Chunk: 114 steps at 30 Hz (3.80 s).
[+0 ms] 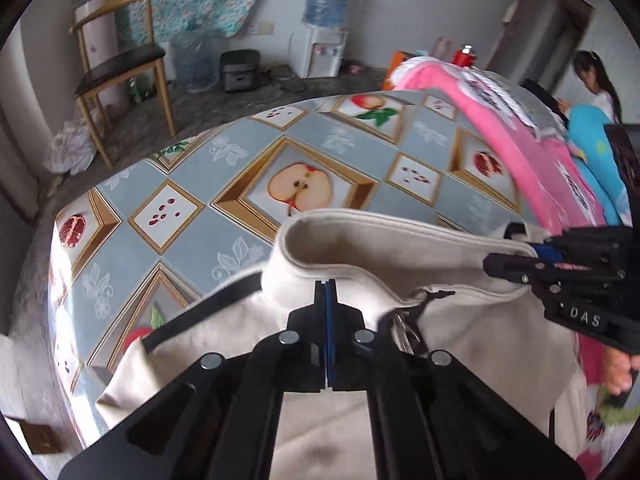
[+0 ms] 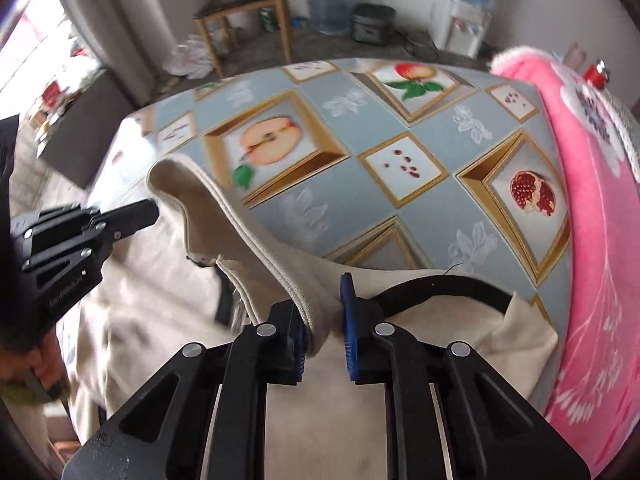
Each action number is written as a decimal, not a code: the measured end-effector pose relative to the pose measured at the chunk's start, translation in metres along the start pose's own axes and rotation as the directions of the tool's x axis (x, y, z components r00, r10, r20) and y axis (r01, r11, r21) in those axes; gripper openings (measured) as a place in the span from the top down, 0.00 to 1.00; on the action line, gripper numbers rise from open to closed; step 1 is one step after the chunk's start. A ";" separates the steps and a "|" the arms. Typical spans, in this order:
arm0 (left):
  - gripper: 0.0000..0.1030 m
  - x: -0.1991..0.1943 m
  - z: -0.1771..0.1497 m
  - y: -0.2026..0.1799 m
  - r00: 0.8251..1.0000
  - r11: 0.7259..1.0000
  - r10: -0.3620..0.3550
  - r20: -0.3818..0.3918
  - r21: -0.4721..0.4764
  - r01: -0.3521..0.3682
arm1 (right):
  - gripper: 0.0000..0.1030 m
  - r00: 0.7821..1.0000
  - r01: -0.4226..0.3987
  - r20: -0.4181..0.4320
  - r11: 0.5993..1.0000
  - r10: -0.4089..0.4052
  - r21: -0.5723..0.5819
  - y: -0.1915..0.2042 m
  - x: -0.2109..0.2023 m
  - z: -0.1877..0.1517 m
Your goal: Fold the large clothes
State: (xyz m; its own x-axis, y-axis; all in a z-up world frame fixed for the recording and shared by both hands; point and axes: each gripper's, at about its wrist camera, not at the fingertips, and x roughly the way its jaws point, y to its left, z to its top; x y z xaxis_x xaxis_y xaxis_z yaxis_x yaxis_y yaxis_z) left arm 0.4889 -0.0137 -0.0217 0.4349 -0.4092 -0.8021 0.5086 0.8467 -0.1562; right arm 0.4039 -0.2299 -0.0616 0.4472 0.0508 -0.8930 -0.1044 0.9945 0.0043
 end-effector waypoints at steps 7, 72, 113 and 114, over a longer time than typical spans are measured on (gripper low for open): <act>1.00 -0.034 -0.065 -0.003 0.995 0.995 -0.102 -0.006 -0.010 0.102 | 0.85 0.994 0.090 0.069 0.984 -0.080 -0.151 0.031 0.009 -0.041; 0.87 0.047 -0.050 0.025 0.987 0.989 -0.129 -0.095 -0.089 0.120 | 0.89 0.945 -0.313 -0.032 0.927 0.326 0.206 -0.035 0.061 -0.017; 0.79 0.047 -0.040 0.022 0.991 0.989 -0.103 -0.081 -0.112 0.093 | 1.00 0.970 -0.244 0.021 0.969 0.244 0.034 0.007 0.053 -0.017; 0.79 0.047 -0.041 0.021 0.992 0.991 -0.101 -0.077 -0.097 0.093 | 1.00 0.969 -0.247 0.022 0.968 0.246 0.045 -0.001 0.051 -0.018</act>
State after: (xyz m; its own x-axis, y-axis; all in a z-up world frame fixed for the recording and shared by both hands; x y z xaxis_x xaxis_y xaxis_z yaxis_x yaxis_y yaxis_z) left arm 0.4891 -0.0008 -0.0863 0.3233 -0.4651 -0.8241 0.4725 0.8339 -0.2853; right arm 0.4107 -0.2301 -0.1156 0.4271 0.2963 -0.8543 -0.1712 0.9542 0.2454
